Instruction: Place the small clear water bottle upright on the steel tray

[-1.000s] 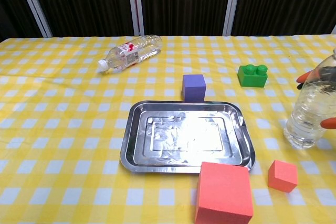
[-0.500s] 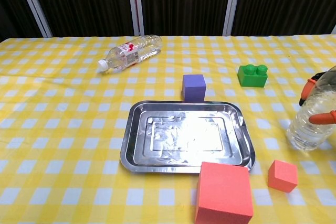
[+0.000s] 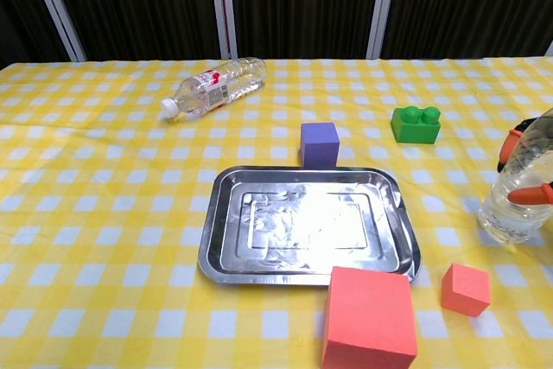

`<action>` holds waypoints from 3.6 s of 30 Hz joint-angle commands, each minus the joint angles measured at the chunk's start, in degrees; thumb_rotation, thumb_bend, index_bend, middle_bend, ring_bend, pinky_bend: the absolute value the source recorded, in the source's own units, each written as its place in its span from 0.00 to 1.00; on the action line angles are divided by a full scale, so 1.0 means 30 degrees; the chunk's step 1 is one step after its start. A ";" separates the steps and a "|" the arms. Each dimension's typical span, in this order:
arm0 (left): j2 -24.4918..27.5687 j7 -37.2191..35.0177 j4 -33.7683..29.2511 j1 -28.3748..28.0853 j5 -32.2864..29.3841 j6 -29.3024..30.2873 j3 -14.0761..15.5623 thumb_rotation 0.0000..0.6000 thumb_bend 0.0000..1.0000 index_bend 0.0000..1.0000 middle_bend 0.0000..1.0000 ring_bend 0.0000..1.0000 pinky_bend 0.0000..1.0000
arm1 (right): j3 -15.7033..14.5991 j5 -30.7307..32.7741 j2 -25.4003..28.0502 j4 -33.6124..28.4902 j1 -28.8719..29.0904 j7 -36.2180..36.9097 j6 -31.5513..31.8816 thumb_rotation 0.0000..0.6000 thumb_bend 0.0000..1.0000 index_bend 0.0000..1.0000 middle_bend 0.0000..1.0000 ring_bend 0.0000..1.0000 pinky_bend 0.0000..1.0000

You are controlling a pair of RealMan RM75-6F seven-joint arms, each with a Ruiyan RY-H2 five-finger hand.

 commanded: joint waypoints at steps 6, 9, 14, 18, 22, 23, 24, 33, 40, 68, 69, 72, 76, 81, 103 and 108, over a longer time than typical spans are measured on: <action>0.0092 -0.0291 0.0034 -0.0042 -0.0075 -0.0149 0.0002 1.00 0.13 0.00 0.00 0.00 0.00 | 0.1402 0.0703 0.1926 -0.4304 0.1402 -0.2683 -0.0573 1.00 0.15 0.77 0.61 0.39 0.00; 0.0132 -0.0405 0.0044 -0.0045 -0.0050 -0.0143 0.0003 1.00 0.13 0.00 0.00 0.00 0.00 | 0.2121 0.2026 0.2556 -0.6103 0.2020 -0.3569 -0.1048 1.00 0.17 0.78 0.61 0.39 0.00; 0.0241 -0.0701 0.0041 0.0005 0.0080 0.0009 0.0012 1.00 0.13 0.00 0.00 0.00 0.00 | 0.3604 0.5198 0.3272 -0.8248 0.3486 -0.5218 -0.1535 1.00 0.18 0.78 0.61 0.40 0.00; 0.0297 -0.0836 0.0054 0.0039 0.0135 0.0075 0.0031 1.00 0.13 0.00 0.00 0.00 0.00 | 0.4308 0.7503 0.3329 -0.9131 0.4559 -0.6170 -0.1651 1.00 0.18 0.78 0.61 0.40 0.00; 0.0320 -0.0848 0.0061 0.0054 0.0140 0.0056 0.0064 1.00 0.13 0.00 0.00 0.00 0.00 | 0.4631 0.9358 0.3665 -0.9588 0.5508 -0.6960 -0.1961 1.00 0.19 0.78 0.61 0.40 0.00; 0.0316 -0.0839 0.0075 0.0051 0.0125 0.0032 0.0070 1.00 0.13 0.00 0.00 0.00 0.00 | 0.4741 0.9804 0.3839 -0.9752 0.5760 -0.7172 -0.2021 1.00 0.19 0.78 0.61 0.40 0.00; 0.0315 -0.0822 0.0084 0.0050 0.0107 0.0002 0.0080 1.00 0.13 0.00 0.00 0.00 0.00 | 0.4851 1.0249 0.4084 -0.9975 0.6008 -0.7374 -0.2117 1.00 0.19 0.78 0.61 0.40 0.00; 0.0275 -0.0638 0.0086 0.0094 0.0053 0.0037 0.0085 1.00 0.13 0.00 0.00 0.00 0.00 | 0.7031 1.3976 0.9642 -1.4614 0.8561 -1.0230 -0.2011 1.00 0.19 0.79 0.61 0.41 0.00; 0.0284 -0.0616 0.0050 0.0133 0.0132 0.0067 0.0146 1.00 0.13 0.00 0.00 0.00 0.00 | 0.6929 1.5591 1.1538 -1.5006 0.8902 -0.9853 -0.2733 1.00 0.19 0.79 0.61 0.42 0.00; 0.0397 -0.0872 -0.0020 0.0164 0.0001 0.0071 0.0063 1.00 0.13 0.00 0.00 0.00 0.00 | 0.6523 0.5585 0.8540 -1.2833 0.3677 -0.1299 -0.4735 1.00 0.31 0.85 0.66 0.46 0.00; 0.0416 -0.0920 -0.0034 0.0181 0.0007 0.0108 0.0058 1.00 0.13 0.00 0.00 0.00 0.00 | 0.6808 0.5477 0.8918 -1.3232 0.3534 -0.1111 -0.4471 1.00 0.32 0.85 0.66 0.46 0.00; 0.0501 -0.1111 -0.0070 0.0224 0.0000 0.0166 0.0053 1.00 0.13 0.00 0.00 0.00 0.00 | 0.8152 0.5325 1.0430 -1.4840 0.2912 -0.0172 -0.3011 1.00 0.39 0.87 0.66 0.46 0.00; 0.0595 -0.1291 -0.0106 0.0251 0.0047 0.0198 0.0072 1.00 0.13 0.00 0.00 0.00 0.00 | 0.9287 0.4843 1.2076 -1.5006 0.2210 0.1757 -0.2584 1.00 0.45 0.87 0.66 0.47 0.00; 0.0607 -0.1273 -0.0125 0.0255 -0.0003 0.0155 0.0074 1.00 0.13 0.00 0.00 0.00 0.00 | 0.8440 0.4586 1.2437 -1.5006 0.1756 0.2345 -0.3227 1.00 0.49 0.88 0.67 0.47 0.00; 0.0295 -0.0571 -0.0061 0.0162 -0.0108 -0.0017 0.0041 1.00 0.13 0.00 0.00 0.00 0.00 | 0.2729 0.1175 0.5936 -0.8851 0.1434 0.1841 -0.3806 1.00 0.52 0.88 0.67 0.47 0.29; 0.0271 -0.0535 -0.0052 0.0149 -0.0127 -0.0040 0.0033 1.00 0.13 0.00 0.00 0.00 0.00 | 0.2768 0.0558 0.6222 -0.8987 0.1434 0.2313 -0.3635 1.00 0.52 0.88 0.67 0.47 0.37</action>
